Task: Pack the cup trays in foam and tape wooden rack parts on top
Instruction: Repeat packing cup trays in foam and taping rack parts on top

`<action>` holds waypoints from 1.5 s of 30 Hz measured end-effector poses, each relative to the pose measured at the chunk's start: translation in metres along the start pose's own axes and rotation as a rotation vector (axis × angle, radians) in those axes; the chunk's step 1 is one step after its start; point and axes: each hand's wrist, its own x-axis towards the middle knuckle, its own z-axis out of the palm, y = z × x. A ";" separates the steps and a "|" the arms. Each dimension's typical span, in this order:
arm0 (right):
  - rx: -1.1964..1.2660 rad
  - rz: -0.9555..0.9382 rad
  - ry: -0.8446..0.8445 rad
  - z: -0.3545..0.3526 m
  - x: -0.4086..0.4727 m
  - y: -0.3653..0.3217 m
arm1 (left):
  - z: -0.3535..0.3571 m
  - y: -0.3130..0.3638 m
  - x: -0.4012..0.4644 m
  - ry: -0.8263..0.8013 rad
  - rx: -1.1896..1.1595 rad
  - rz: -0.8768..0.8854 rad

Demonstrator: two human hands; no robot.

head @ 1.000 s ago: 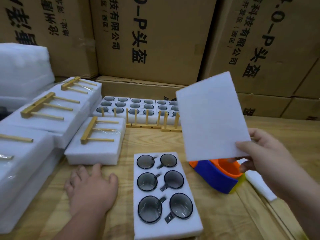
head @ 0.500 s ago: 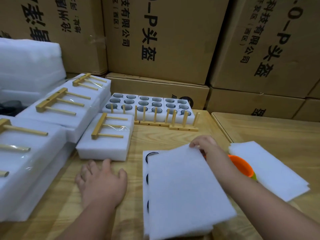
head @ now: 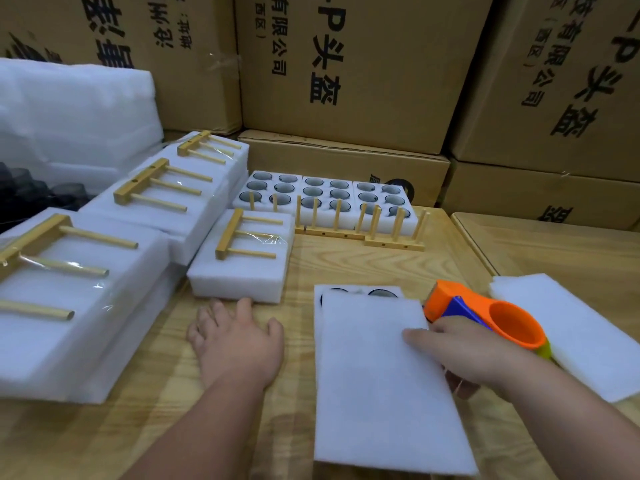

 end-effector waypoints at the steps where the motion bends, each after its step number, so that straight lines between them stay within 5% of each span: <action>1: 0.010 -0.005 -0.002 0.001 0.001 0.002 | 0.000 0.000 0.000 -0.003 0.001 0.000; 10: 0.141 -0.194 0.309 0.006 0.022 -0.001 | -0.001 0.000 0.000 -0.007 0.000 0.005; 17: 0.280 -0.151 0.356 0.024 0.026 0.003 | -0.002 0.000 -0.001 0.002 0.002 0.006; 22: 0.945 -0.183 0.018 0.039 0.024 0.027 | -0.001 0.000 -0.001 0.000 -0.005 0.002; 26: 1.180 -0.242 0.281 0.051 0.024 0.041 | -0.003 0.000 -0.001 -0.017 -0.043 0.008; 30: 1.246 -0.240 0.313 0.050 0.024 0.043 | -0.006 -0.001 -0.003 0.021 -0.129 0.032; 34: 1.184 -0.279 0.269 0.050 0.024 0.042 | -0.006 -0.007 -0.010 0.067 -0.366 0.130; 40: 1.084 -0.371 0.237 0.052 0.016 0.045 | -0.008 0.003 -0.051 -0.105 -1.168 0.199; 45: 1.010 -0.325 0.152 0.050 0.007 0.043 | 0.005 0.002 -0.063 -0.138 -1.118 0.468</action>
